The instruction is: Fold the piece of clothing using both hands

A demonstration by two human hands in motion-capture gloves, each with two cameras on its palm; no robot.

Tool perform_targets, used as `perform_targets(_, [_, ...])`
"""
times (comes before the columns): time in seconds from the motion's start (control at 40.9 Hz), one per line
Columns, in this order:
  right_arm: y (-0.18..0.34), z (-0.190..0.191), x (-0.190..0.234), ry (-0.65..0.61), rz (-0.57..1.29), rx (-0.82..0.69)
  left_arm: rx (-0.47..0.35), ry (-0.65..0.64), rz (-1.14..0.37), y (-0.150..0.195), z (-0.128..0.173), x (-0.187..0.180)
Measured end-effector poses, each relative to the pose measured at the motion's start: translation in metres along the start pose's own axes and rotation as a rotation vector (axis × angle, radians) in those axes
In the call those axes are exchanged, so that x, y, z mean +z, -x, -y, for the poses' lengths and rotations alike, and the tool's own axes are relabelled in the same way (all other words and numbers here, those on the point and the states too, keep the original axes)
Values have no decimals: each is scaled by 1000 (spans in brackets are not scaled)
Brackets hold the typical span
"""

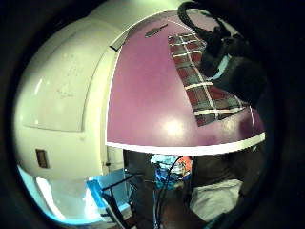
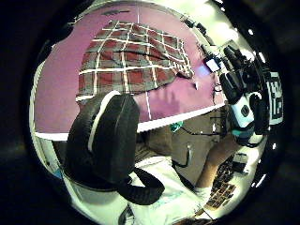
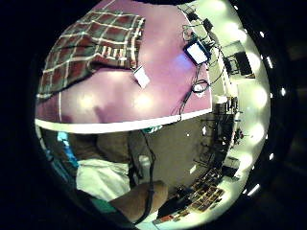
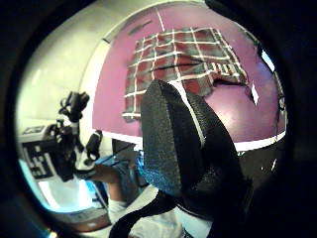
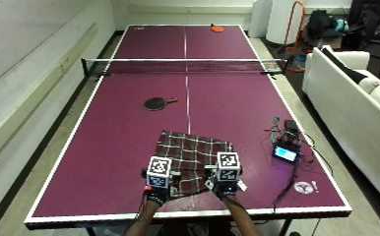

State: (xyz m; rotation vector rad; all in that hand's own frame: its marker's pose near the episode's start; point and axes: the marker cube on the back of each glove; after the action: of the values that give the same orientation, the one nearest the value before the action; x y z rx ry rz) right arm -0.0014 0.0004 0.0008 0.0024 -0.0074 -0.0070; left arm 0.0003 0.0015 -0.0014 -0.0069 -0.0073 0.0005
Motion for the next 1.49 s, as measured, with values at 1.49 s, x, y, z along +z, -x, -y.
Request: perform_targets(1.49, [-46, 17, 88, 249, 56, -37, 2, 204, 16, 5, -14, 91])
